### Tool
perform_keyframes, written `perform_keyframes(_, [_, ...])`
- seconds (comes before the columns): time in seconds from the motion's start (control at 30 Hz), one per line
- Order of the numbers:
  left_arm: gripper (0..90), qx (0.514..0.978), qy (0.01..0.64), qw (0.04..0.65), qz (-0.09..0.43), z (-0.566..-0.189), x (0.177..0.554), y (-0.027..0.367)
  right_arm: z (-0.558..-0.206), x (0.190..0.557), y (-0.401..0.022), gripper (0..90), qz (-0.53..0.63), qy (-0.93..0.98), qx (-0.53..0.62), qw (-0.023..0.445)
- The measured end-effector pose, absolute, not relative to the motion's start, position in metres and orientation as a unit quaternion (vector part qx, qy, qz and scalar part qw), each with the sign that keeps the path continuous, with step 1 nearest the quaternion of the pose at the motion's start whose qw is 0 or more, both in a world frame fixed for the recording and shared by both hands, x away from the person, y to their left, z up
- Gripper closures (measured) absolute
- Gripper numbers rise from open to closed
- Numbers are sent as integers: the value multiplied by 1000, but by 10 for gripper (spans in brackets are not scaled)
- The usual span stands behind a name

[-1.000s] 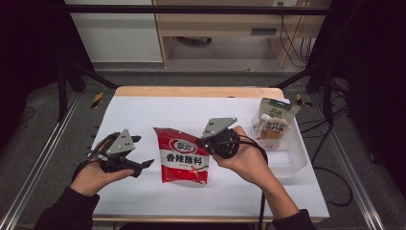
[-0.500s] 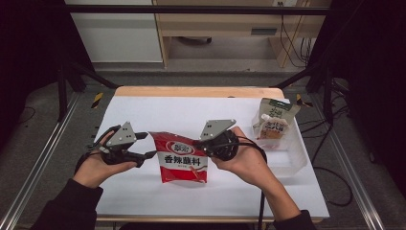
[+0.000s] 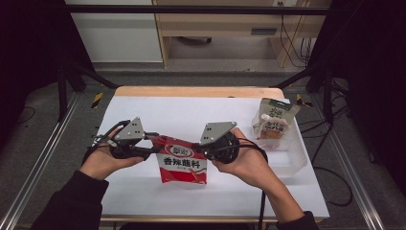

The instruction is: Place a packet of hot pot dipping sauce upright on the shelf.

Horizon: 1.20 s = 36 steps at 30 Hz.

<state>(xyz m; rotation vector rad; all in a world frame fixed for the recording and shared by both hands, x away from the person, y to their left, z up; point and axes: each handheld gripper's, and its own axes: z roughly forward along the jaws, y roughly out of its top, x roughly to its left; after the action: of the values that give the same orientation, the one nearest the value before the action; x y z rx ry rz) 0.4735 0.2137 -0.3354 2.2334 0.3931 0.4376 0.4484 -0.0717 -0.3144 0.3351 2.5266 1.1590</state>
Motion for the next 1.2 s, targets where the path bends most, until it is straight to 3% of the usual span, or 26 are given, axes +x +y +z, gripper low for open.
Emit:
perform_keyframes(0.5, [887,893,153,400,138,-331,469,205,-315,451,-79,900,384,900,129,161])
perform_keyframes(0.73, [898,900,144,386,142,-325,464,199,-312,451,-82,884,365,909,128,154])
perform_keyframes(0.97, [899,900,137,385,148,-323,462,196,-310,450,-83,777,346,918,120,152])
perform_keyframes(1.2, [899,899,128,389,152,-322,460,195,-311,453,-79,732,326,926,115,150])
